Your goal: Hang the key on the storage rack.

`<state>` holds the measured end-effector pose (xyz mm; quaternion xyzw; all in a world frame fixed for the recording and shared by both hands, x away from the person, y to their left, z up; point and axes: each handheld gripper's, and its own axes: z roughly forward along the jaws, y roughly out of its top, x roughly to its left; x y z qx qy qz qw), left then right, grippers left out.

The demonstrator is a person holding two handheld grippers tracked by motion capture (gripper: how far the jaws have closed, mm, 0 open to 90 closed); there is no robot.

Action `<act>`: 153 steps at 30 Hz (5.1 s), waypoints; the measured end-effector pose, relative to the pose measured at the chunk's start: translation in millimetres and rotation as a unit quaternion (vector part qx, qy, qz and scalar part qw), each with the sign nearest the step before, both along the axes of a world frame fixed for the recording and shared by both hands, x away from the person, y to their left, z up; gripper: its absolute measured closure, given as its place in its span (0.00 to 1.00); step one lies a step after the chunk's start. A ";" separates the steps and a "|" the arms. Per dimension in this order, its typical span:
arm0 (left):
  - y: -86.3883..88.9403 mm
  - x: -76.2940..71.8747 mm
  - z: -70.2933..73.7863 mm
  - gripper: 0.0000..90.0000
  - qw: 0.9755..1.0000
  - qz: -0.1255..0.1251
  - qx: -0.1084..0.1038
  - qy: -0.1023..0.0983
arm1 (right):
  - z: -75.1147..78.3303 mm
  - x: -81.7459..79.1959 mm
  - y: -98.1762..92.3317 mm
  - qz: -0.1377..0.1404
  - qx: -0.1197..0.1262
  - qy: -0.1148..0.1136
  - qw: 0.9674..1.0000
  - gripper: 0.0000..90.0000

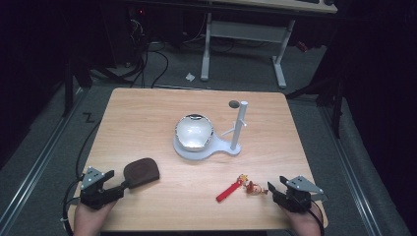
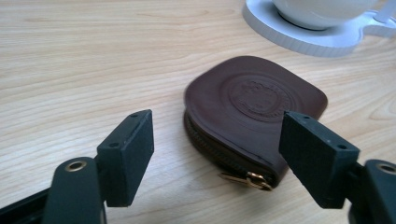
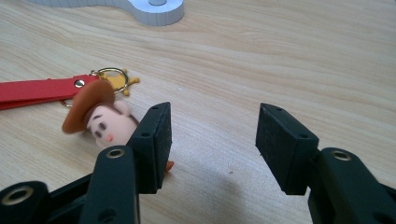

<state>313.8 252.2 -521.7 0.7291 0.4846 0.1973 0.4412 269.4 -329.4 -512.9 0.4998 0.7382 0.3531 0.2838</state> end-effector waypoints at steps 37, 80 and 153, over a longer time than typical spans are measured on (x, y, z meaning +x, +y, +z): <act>-1.8 -1.6 -5.2 0.36 0.999 -0.019 -0.032 0.000 | 1.6 1.2 -2.4 0.009 0.007 0.011 1.000 0.49; 1.8 -2.1 -0.5 0.36 0.998 -0.036 -0.049 -0.008 | 28.7 27.1 40.6 0.144 -0.167 0.227 0.948 0.42; 2.8 -2.8 -1.0 0.36 0.998 -0.040 -0.054 -0.005 | 100.9 60.9 47.2 0.154 -0.154 0.304 0.927 0.74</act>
